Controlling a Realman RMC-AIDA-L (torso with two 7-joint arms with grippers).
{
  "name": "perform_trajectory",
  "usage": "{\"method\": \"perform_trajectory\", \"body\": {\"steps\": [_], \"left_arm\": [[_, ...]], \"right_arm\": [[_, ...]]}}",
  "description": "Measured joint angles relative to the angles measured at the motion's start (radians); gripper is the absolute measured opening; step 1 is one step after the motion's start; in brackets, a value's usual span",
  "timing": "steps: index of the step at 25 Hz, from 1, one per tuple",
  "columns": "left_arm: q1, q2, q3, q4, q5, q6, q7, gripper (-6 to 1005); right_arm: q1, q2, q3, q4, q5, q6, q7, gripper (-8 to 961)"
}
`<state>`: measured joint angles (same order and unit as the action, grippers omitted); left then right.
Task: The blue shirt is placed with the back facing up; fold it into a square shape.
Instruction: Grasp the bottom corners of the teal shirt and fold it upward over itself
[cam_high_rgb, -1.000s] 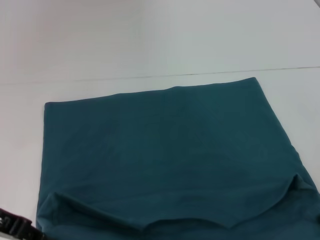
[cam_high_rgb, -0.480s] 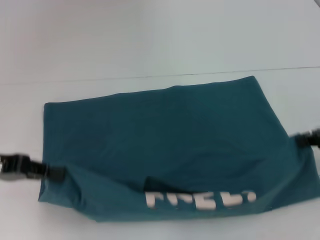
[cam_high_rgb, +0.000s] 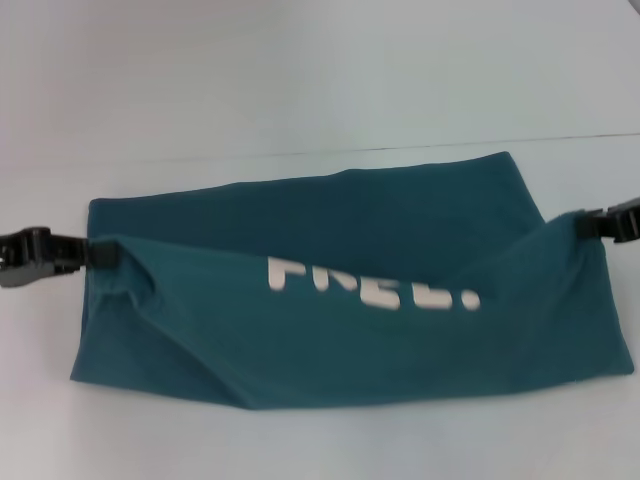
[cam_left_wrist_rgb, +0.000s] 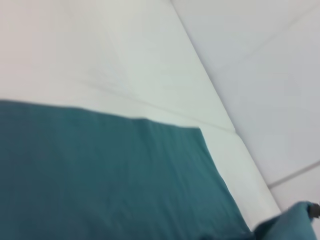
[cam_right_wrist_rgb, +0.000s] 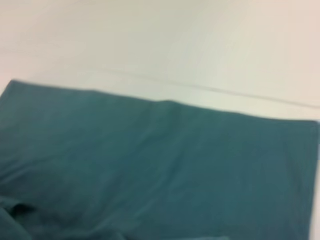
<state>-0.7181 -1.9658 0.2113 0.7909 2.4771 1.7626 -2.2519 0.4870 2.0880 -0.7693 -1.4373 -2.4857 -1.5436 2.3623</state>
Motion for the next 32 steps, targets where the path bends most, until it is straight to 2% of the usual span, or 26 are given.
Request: {"method": "perform_trajectory", "body": {"steps": [2, 3, 8, 11, 22, 23, 32], "left_arm": [[0.0, -0.001, 0.008, -0.005, -0.008, -0.038, 0.001, 76], [-0.004, -0.003, 0.028, -0.018, -0.012, -0.131, 0.006, 76], [-0.013, -0.01, 0.046, -0.046, -0.017, -0.206, 0.021, 76], [-0.013, -0.021, 0.057, -0.047, -0.039, -0.251, 0.03, 77], [-0.013, -0.038, 0.123, -0.055, -0.069, -0.376, 0.037, 76], [-0.015, -0.041, 0.146, -0.062, -0.077, -0.425, 0.037, 76], [-0.021, -0.05, 0.199, -0.086, -0.101, -0.521, 0.037, 76]], "right_arm": [[0.002, 0.0, 0.006, 0.036, 0.0, 0.075, 0.0, 130], [0.004, 0.002, 0.006, 0.085, 0.002, 0.168, 0.0, 131], [0.011, 0.004, -0.004, 0.152, 0.024, 0.28, -0.012, 137], [0.011, 0.004, -0.005, 0.167, 0.055, 0.307, -0.023, 141], [0.029, 0.006, -0.023, 0.227, 0.113, 0.419, -0.036, 154], [0.054, 0.004, -0.035, 0.299, 0.12, 0.483, -0.037, 155], [0.079, -0.001, -0.046, 0.377, 0.114, 0.577, -0.039, 167]]}}
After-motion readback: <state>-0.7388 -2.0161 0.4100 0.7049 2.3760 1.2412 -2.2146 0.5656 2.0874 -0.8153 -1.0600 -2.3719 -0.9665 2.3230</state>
